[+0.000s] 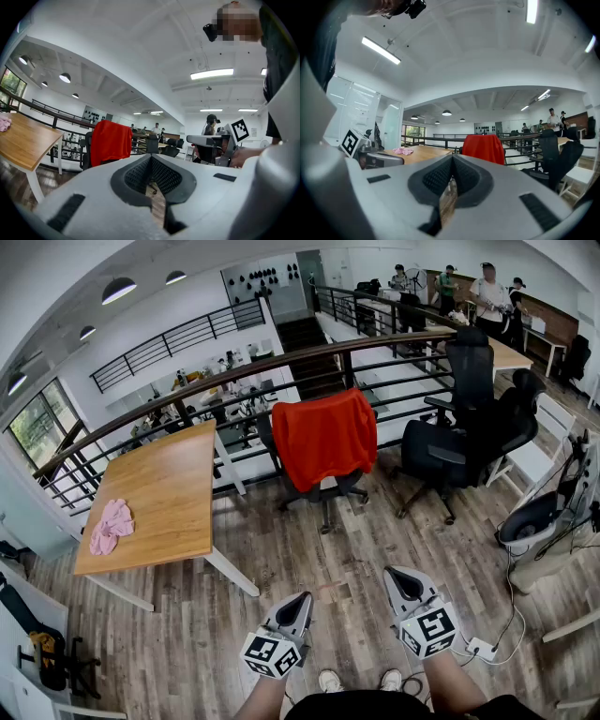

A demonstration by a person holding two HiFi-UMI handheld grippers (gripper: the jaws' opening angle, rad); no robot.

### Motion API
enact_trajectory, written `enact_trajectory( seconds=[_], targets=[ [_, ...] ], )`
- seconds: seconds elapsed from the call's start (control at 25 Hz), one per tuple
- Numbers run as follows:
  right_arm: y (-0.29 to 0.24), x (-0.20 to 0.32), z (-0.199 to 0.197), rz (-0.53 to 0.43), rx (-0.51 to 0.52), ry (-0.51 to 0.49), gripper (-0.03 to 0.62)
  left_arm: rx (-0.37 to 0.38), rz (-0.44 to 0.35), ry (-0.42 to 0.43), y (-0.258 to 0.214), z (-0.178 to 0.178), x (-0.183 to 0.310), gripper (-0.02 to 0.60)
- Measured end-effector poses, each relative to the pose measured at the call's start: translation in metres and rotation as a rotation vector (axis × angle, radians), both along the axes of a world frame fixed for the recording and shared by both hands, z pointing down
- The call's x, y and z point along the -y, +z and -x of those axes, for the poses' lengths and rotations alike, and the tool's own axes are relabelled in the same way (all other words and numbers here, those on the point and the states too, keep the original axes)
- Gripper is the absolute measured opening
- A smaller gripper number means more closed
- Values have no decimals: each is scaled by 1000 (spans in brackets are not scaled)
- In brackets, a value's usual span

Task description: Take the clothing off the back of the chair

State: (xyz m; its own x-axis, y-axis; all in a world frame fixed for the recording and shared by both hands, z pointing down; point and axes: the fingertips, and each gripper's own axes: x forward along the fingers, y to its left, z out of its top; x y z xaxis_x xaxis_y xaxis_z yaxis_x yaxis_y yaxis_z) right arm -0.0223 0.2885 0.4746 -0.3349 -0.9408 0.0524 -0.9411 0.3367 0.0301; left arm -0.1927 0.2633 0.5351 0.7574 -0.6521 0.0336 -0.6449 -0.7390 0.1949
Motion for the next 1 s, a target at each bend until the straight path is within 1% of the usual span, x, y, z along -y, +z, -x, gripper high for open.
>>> enact_trajectory(
  seconds=[0.24,0.44,0.56,0.64,0.72,0.84,1.0],
  targets=[
    [1,-3,3,-3,-15,-5,2,24,-28,-7,-3,3,-1,15],
    [3,0,15,5,-24,-1,2,37,-37,-2,-4,16,1,15],
    [4,3,26,17,14,-1,2,41,-39,0,-6,28,5,15],
    [4,5,34,23,59,-11,3,35,-43,5,-7,36,7,15],
    [3,4,42,22,78,-15,3,16,-54,22,-10,43,7,15],
    [1,0,51,16,76,2,3,-4,-81,50,-14,53,7,15],
    [0,-6,62,23,65,20,3,-8,-102,83,-17,60,9,15]
  ],
)
